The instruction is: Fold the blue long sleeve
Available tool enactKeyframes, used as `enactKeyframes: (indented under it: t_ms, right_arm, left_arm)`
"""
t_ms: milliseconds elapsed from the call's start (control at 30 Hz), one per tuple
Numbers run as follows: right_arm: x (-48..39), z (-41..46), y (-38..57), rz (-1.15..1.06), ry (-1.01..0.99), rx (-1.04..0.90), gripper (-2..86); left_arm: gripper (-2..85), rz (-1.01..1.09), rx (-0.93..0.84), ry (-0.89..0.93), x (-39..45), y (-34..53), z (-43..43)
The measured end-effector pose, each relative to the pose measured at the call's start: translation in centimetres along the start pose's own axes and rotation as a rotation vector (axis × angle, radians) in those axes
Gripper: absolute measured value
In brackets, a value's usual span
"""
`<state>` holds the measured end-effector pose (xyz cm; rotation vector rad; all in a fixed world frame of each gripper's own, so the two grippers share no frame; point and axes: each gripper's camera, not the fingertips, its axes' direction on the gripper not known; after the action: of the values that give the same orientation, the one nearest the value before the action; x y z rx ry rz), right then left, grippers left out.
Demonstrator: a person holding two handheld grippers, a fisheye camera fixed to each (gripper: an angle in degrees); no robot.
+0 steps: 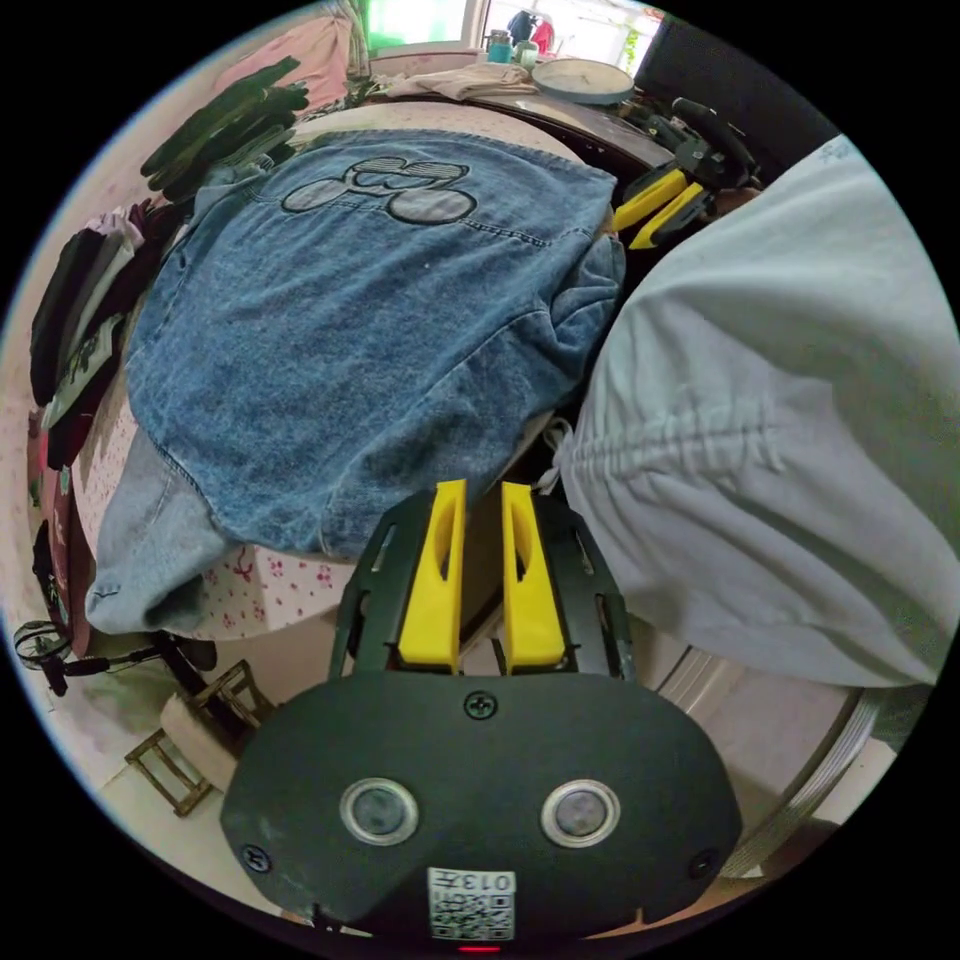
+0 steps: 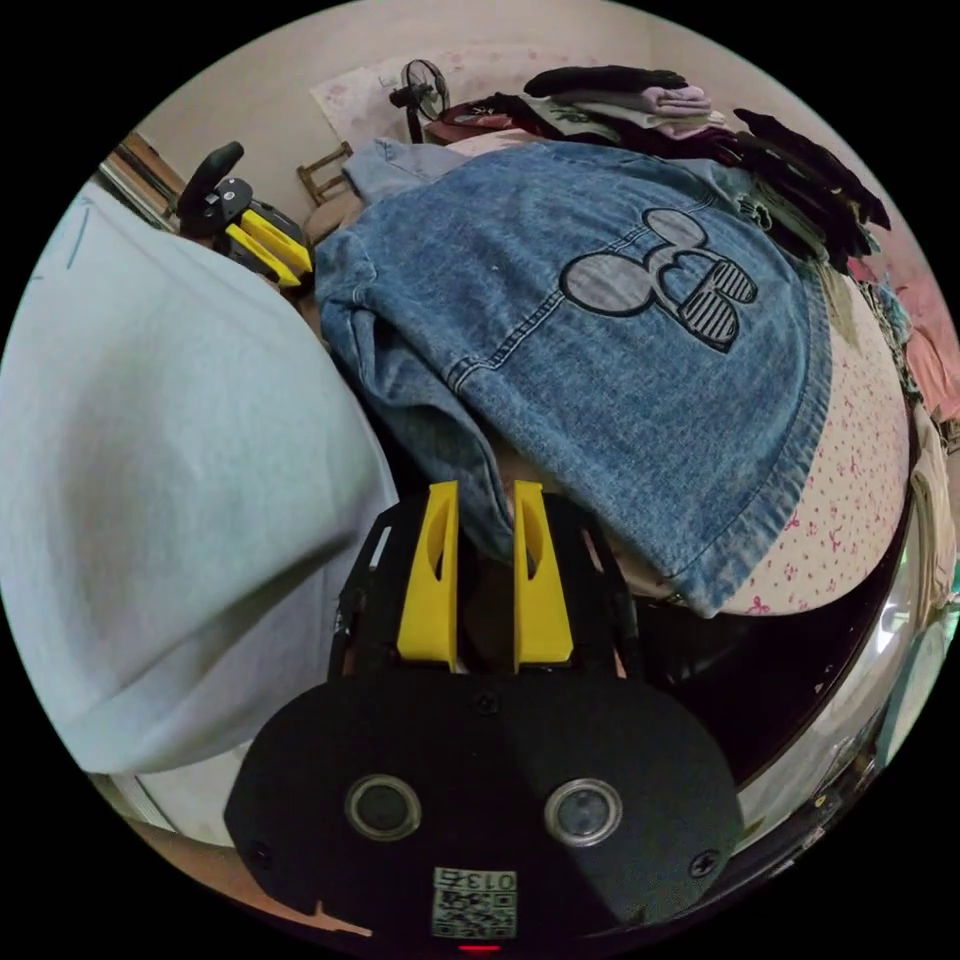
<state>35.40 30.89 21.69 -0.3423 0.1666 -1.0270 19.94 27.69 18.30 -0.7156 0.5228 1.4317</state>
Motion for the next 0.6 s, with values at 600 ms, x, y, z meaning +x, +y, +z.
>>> enactKeyframes:
  t_ms: [600]
  right_arm:
    - [0.4,-15.8,1.5,-0.164,-0.426,0.442,0.5]
  left_arm:
    - [12.9,0.005,0.022,-0.074,3.8,-1.7,0.3]
